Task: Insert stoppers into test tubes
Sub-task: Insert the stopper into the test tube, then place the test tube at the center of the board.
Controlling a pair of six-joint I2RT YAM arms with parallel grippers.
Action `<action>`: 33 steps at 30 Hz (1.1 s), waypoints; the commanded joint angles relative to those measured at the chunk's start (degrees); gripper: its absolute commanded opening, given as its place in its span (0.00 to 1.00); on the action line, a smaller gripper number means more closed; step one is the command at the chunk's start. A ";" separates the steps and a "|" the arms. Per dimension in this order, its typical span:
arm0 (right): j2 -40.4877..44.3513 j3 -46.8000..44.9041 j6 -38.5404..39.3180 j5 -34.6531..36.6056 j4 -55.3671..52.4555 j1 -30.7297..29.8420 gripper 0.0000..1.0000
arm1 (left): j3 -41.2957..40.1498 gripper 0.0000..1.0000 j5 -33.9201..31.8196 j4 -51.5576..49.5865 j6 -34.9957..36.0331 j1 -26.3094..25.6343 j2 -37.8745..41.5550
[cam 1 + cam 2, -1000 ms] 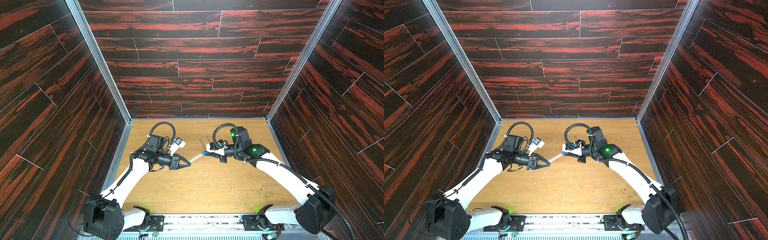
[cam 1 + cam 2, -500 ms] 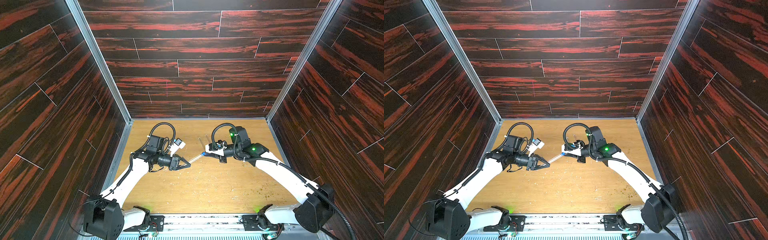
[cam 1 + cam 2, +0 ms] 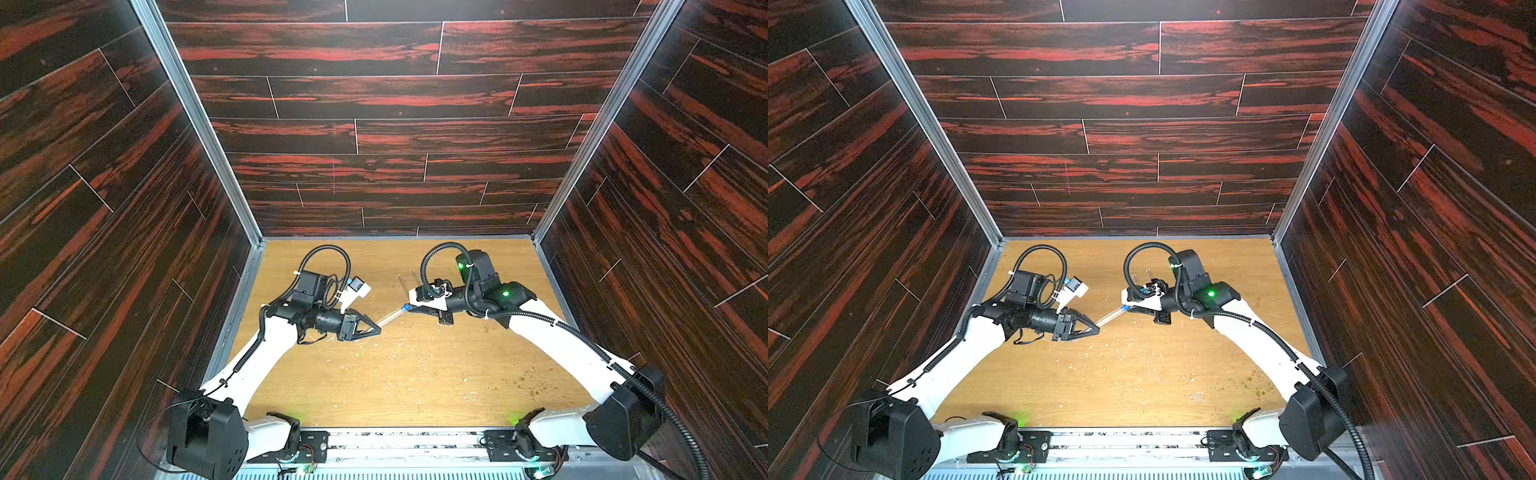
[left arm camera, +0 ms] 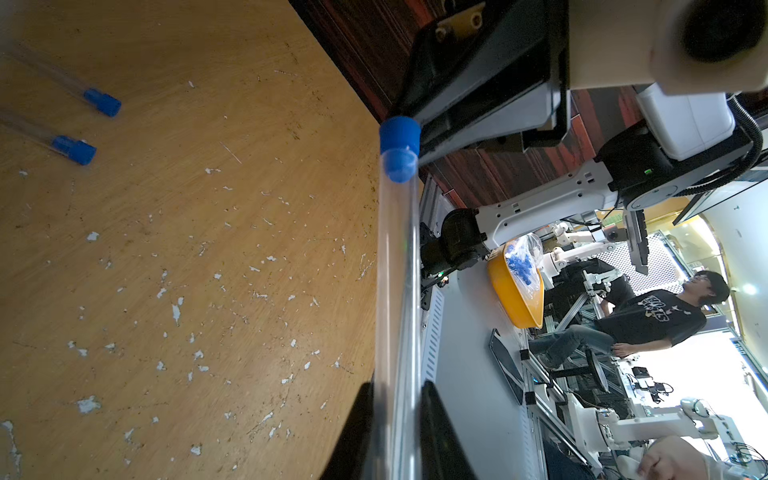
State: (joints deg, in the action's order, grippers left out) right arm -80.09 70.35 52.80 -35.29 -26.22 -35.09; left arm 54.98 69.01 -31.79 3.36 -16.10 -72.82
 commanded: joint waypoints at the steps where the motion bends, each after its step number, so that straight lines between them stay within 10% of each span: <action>1: -2.39 1.79 4.26 -11.12 -2.81 -5.82 0.16 | 1.66 0.03 2.59 5.41 2.27 -1.70 0.16; 19: -3.40 3.87 6.59 -11.09 -4.72 -7.71 0.17 | 1.88 0.03 2.36 5.08 2.62 -1.71 0.08; 33: 15.23 -15.39 -10.16 2.54 9.94 3.31 0.47 | 0.67 0.04 -2.80 7.66 0.87 0.16 -0.94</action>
State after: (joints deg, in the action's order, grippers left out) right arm -69.73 57.56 47.46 -32.62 -18.72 -33.63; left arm 54.98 66.72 -28.12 3.88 -16.19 -73.17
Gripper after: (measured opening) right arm 0.469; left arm 0.179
